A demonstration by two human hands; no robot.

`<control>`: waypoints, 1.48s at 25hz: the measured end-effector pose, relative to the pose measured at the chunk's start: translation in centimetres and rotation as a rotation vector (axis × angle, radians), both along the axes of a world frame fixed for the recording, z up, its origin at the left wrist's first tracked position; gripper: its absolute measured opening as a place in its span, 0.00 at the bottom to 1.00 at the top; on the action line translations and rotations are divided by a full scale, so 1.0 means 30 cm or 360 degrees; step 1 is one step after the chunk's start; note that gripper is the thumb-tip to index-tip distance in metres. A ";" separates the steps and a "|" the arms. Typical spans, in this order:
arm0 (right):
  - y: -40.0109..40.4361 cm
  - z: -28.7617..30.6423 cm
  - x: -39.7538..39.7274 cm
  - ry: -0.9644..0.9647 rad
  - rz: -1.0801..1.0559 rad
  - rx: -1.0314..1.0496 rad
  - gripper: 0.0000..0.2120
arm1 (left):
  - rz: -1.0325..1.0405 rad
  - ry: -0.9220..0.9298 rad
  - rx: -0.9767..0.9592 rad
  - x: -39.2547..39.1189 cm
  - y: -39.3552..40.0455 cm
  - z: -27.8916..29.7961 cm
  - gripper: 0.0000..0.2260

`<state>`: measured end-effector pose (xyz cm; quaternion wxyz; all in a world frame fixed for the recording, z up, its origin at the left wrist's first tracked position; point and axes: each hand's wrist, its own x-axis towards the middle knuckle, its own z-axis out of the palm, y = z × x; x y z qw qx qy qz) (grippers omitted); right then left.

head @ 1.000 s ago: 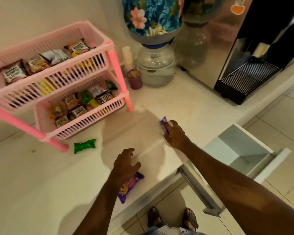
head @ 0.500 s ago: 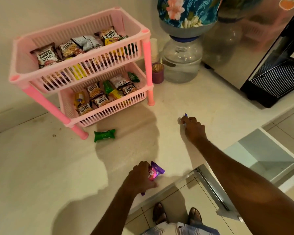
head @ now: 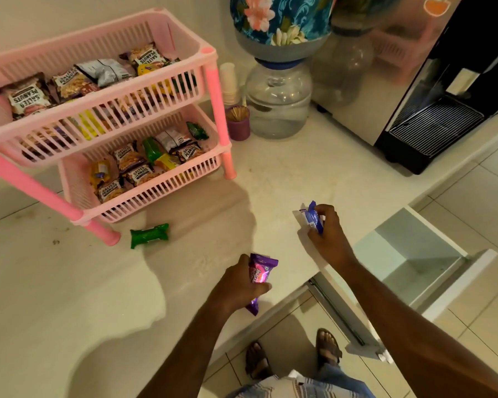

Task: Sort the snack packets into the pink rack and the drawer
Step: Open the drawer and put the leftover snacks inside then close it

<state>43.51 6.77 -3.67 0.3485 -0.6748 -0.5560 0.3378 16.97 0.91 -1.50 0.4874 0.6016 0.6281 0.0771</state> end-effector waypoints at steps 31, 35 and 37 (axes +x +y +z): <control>-0.005 -0.523 0.946 -0.0323 0.0203 -0.1148 0.28 | 0.0886 -0.0466 -0.0831 1.320 0.101 -0.569 0.26; 0.062 -0.616 0.935 -0.0476 0.0297 -0.1284 0.34 | 0.1029 -0.0449 -0.0919 1.359 0.148 -0.690 0.26; 0.085 -0.669 0.931 -0.0626 0.0343 -0.1303 0.32 | 0.1064 -0.0406 -0.0867 1.364 0.156 -0.741 0.25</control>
